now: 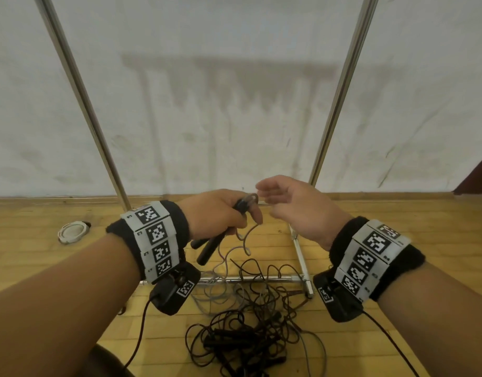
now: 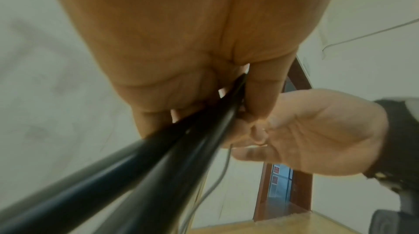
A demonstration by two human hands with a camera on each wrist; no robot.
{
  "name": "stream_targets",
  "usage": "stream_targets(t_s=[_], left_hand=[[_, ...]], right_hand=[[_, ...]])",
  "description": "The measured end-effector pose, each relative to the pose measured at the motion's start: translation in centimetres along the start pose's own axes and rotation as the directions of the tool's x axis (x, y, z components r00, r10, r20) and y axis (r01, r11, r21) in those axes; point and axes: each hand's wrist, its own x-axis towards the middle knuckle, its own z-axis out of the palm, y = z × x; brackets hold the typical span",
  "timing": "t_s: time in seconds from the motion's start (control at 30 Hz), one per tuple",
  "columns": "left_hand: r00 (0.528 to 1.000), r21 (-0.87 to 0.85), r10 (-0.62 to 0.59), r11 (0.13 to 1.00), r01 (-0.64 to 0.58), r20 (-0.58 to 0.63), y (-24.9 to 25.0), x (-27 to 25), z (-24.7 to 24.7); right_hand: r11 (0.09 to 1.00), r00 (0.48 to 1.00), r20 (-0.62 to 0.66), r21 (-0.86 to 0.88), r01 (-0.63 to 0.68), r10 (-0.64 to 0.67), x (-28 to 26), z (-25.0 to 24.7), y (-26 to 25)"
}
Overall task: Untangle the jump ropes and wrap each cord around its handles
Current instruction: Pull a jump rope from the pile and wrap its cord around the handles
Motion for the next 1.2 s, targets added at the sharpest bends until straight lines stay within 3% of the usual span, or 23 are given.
stream_targets(t_s=[0.1, 0.2, 0.27, 0.37, 0.47, 0.53, 0.6, 0.63, 0.67, 0.7, 0.77, 0.83, 0.93, 0.97, 1.0, 1.03, 1.07, 1.1, 1.13, 1.17, 1.2], left_hand=[[0.997, -0.041, 0.067, 0.997, -0.068, -0.026, 1.1, -0.6, -0.3], [0.977, 0.022, 0.123, 0.992, -0.121, -0.176, 1.6, -0.5, -1.4], [0.927, -0.098, 0.143, 0.977, -0.187, -0.346, 1.6, -0.5, -2.5], [0.831, -0.406, 0.082, 0.843, -0.353, -0.551, 1.2, -0.7, -3.8], [0.726, -0.512, -0.034, 0.732, -0.45, -0.687, 0.8, -0.9, -5.7], [0.665, -0.544, -0.1, 0.669, -0.506, -0.74, 0.5, -1.3, -7.1], [0.606, -0.541, -0.164, 0.665, -0.515, -0.778, -0.2, -1.6, -8.2], [0.585, -0.527, -0.178, 0.684, -0.505, -0.791, -0.6, -1.7, -8.4], [0.571, -0.512, -0.183, 0.704, -0.492, -0.8, -1.0, -1.7, -8.5], [0.561, -0.5, -0.187, 0.723, -0.477, -0.806, -1.4, -1.6, -8.5], [0.543, -0.487, -0.21, 0.757, -0.435, -0.813, -2.0, -1.3, -8.5], [0.523, -0.487, -0.245, 0.778, -0.396, -0.816, -2.4, -0.9, -8.7], [0.487, -0.516, -0.293, 0.744, -0.424, -0.823, -2.5, -0.8, -9.0], [0.476, -0.527, -0.304, 0.719, -0.453, -0.825, -2.4, -0.8, -9.0], [0.47, -0.537, -0.312, 0.691, -0.485, -0.826, -2.2, -0.8, -8.8], [0.474, -0.549, -0.315, 0.661, -0.512, -0.822, -2.0, -0.8, -8.6], [0.492, -0.564, -0.312, 0.634, -0.529, -0.813, -1.8, -0.7, -8.2], [0.525, -0.578, -0.295, 0.623, -0.528, -0.798, -1.6, -0.7, -7.7], [0.573, -0.585, -0.259, 0.634, -0.506, -0.777, -1.6, -0.5, -7.1], [0.628, -0.579, -0.21, 0.668, -0.467, -0.749, -1.5, -0.4, -6.5], [0.682, -0.555, -0.154, 0.719, -0.418, -0.715, -1.4, -0.3, -5.8]], right_hand=[[0.995, 0.981, 0.184, 0.081, 0.051, -0.065, -0.2, 0.7, 0.0], [0.995, 0.975, 0.201, 0.055, 0.088, -0.098, -0.2, 1.3, 0.3], [0.994, 0.973, 0.205, 0.066, 0.093, -0.104, 0.0, 1.4, 1.0], [0.995, 0.973, 0.219, -0.047, 0.084, -0.071, 0.6, 0.4, 2.4], [0.956, 0.967, 0.249, -0.292, 0.027, 0.049, 1.1, -1.4, 4.8], [0.855, 0.967, 0.195, -0.517, -0.04, 0.163, 1.2, -2.9, 6.6], [0.807, 0.98, -0.009, -0.567, -0.167, 0.196, 1.5, -4.5, 7.7], [0.81, 0.979, -0.151, -0.552, -0.198, 0.136, 1.8, -5.4, 7.8], [0.821, 0.953, -0.301, -0.538, -0.193, 0.027, 2.0, -6.4, 7.6], [0.843, 0.889, -0.447, -0.512, -0.161, -0.101, 2.3, -7.4, 7.0], [0.905, 0.685, -0.663, -0.425, -0.012, -0.302, 2.2, -8.8, 4.9], [0.917, 0.527, -0.757, -0.375, 0.136, -0.388, 1.8, -9.9, 3.0], [0.891, 0.444, -0.774, -0.413, 0.187, -0.452, 1.0, -10.7, 1.7], [0.882, 0.448, -0.764, -0.444, 0.156, -0.464, 0.9, -10.9, 1.7], [0.871, 0.488, -0.741, -0.484, 0.09, -0.462, 1.0, -11.0, 2.0], [0.849, 0.582, -0.691, -0.529, -0.003, -0.428, 1.2, -10.9, 2.4], [0.806, 0.724, -0.602, -0.582, -0.109, -0.336, 1.4, -10.7, 3.0], [0.729, 0.867, -0.466, -0.654, -0.203, -0.177, 1.7, -10.4, 3.7], [0.614, 0.953, -0.301, -0.749, -0.25, 0.022, 1.8, -9.7, 4.2], [0.512, 0.971, -0.134, -0.831, -0.219, 0.199, 1.8, -8.9, 4.6], [0.473, 0.953, 0.003, -0.869, -0.148, 0.304, 1.8, -8.1, 4.7]])
